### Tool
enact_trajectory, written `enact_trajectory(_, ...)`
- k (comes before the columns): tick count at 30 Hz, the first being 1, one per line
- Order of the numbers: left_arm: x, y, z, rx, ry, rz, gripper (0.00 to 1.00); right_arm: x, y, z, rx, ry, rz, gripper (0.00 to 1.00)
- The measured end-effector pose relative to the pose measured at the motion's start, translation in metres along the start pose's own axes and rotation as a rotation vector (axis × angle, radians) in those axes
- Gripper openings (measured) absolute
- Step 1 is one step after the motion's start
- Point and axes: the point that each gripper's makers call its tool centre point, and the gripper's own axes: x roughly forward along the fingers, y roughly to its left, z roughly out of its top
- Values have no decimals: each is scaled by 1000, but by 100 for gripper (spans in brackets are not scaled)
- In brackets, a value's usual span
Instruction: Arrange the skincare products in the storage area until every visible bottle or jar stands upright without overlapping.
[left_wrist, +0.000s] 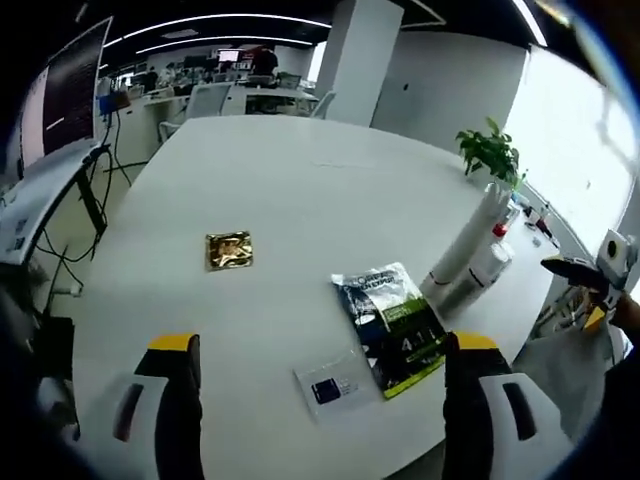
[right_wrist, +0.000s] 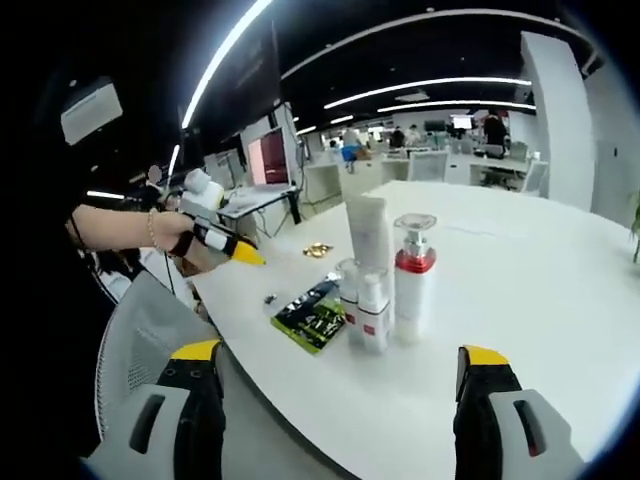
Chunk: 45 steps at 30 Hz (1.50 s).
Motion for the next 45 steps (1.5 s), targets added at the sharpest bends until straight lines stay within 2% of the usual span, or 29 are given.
enact_trajectory(2,3,0,3,2,22,9,93,2,-2,-1,59,-18,-4,99)
enact_trajectory(3,5,0,4,1,24,12,93,2,-3,-2,59,-8,-5,99)
enact_trajectory(5,10,1,6,-9,37,17,93,1,-10,7,29,-49,-40,99)
enact_trajectory(6,13,2,7,-15,45,18,93,0,-9,8,39,-61,-32,99)
enact_trajectory(7,17,3,7,-21,58,24,93,0,-6,13,84,-97,-6,99)
enact_trajectory(10,30,10,9,-17,89,42,93,0,-12,18,80,-127,-33,98)
enact_trajectory(14,48,33,13,-9,124,68,93,1,-19,13,101,-112,-56,96)
enact_trajectory(20,60,47,16,-13,167,111,88,-1,-26,13,88,-119,-101,86)
enact_trajectory(22,71,53,21,-19,175,115,87,0,-27,11,96,-114,-93,86)
enact_trajectory(25,75,50,24,-30,189,117,86,1,-29,9,94,-106,-99,85)
enact_trajectory(29,86,62,28,-37,210,149,84,2,-27,8,95,-90,-105,85)
enact_trajectory(30,94,75,30,-44,217,160,83,2,-27,8,94,-87,-106,84)
enact_trajectory(31,95,78,31,-54,225,165,83,2,-26,8,97,-84,-107,84)
enact_trajectory(32,92,79,27,-83,228,177,82,2,-26,8,97,-82,-110,83)
enact_trajectory(35,97,80,32,-107,215,190,79,1,-27,8,102,-80,-119,82)
enact_trajectory(39,97,82,29,-102,226,224,76,2,-31,7,117,-75,-127,81)
enact_trajectory(45,106,96,37,-100,221,285,73,1,-33,7,132,-75,-138,80)
